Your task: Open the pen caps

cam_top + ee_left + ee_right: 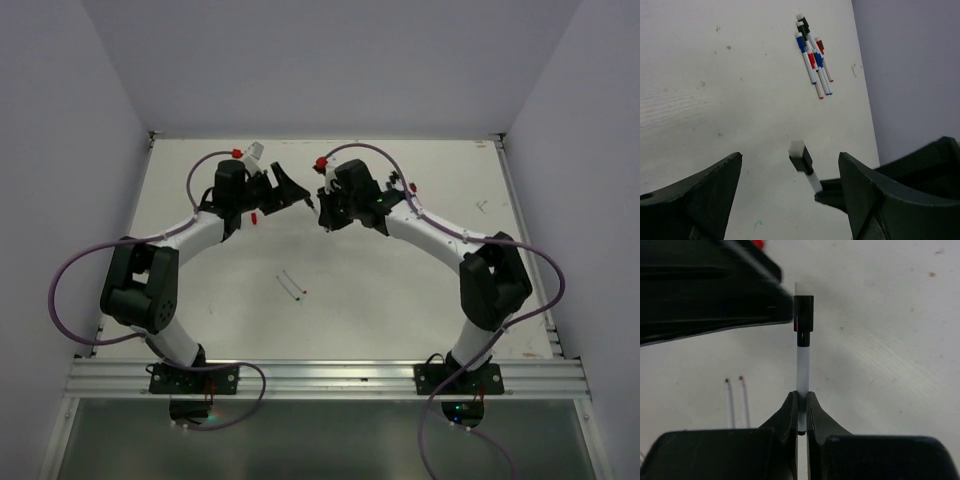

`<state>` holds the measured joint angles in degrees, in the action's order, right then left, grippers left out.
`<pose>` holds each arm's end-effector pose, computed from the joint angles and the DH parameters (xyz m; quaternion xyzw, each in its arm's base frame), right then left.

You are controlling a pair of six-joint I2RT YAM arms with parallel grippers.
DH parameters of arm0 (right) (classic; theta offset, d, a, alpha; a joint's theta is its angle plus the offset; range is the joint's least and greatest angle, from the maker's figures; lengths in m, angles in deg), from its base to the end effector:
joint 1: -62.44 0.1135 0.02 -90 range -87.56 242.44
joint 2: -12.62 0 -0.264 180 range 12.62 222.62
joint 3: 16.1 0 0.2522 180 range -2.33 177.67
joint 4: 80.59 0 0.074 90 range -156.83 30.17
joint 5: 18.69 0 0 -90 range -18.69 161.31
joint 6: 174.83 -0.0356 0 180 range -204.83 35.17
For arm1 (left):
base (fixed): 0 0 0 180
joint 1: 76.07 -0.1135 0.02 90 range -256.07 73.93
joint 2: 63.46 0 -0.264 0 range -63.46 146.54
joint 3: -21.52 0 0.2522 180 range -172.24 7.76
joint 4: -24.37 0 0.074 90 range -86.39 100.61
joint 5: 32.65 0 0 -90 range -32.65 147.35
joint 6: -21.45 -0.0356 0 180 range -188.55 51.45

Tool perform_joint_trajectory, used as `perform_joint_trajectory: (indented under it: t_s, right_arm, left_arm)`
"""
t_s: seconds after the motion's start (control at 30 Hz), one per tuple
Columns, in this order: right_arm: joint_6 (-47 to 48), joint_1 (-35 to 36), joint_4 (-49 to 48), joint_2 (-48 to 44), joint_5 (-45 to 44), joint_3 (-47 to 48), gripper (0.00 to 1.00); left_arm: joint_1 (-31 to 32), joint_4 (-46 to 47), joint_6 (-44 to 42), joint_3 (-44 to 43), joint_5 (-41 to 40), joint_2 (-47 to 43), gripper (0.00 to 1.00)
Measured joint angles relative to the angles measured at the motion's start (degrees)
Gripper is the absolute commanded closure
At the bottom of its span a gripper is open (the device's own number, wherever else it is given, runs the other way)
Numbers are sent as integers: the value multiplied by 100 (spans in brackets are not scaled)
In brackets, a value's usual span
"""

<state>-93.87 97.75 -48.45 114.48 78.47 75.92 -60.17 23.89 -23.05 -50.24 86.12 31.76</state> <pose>0.3271 0.2371 0.2556 -0.2319 0.8821 0.2061 0.3545 0.3526 -0.1183 0.2333 -0.0765 0.8197 -0.4487 0.3477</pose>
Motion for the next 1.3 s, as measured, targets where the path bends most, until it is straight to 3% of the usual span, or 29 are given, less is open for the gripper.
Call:
perform_joint_trajectory:
  t_s: [0.17, 0.77, 1.03, 1.13, 1.23, 1.3]
  right_arm:
    - [-173, 492, -138, -590, 166, -223, 100]
    - [-389, 520, -391, -737, 205, -516, 100]
    - [-409, 562, -446, -737, 249, -522, 100]
    - [-424, 603, -450, -737, 267, -522, 100]
    - [-433, 627, -459, -737, 264, -522, 100]
    - [-444, 629, -461, -737, 269, -522, 100]
  left_arm:
    - [0, 249, 190, 251, 214, 2, 21]
    - [0, 1139, 949, 857, 708, -302, 30]
    - [0, 1438, 1204, 977, 835, -387, 46]
    - [0, 1495, 1248, 986, 855, -417, 57]
    - [-2, 1495, 1250, 986, 848, -428, 72]
    - [-2, 1493, 1261, 990, 837, -428, 88]
